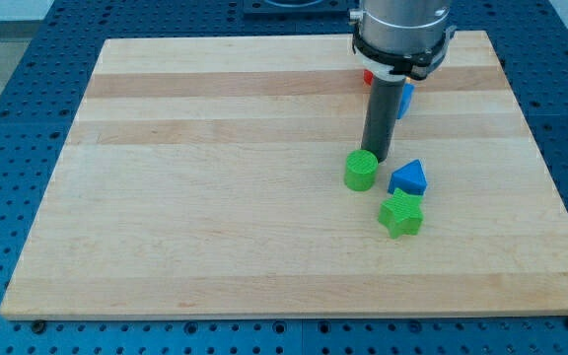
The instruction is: Move your arm right to the blue triangle
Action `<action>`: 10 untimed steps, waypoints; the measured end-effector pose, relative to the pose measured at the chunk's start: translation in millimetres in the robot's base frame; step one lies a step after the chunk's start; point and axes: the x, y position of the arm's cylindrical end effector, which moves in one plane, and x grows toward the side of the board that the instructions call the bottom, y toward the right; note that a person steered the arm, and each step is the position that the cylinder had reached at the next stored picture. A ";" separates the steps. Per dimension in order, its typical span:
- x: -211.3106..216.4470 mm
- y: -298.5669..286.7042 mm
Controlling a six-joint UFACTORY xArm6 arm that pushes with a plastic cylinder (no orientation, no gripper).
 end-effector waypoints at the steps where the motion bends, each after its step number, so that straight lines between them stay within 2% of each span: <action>1: 0.0 0.0; 2: -8.4 5.1; 4: -9.1 65.4; 5: 7.9 107.5; 7: 60.8 139.9; 10: 69.6 101.9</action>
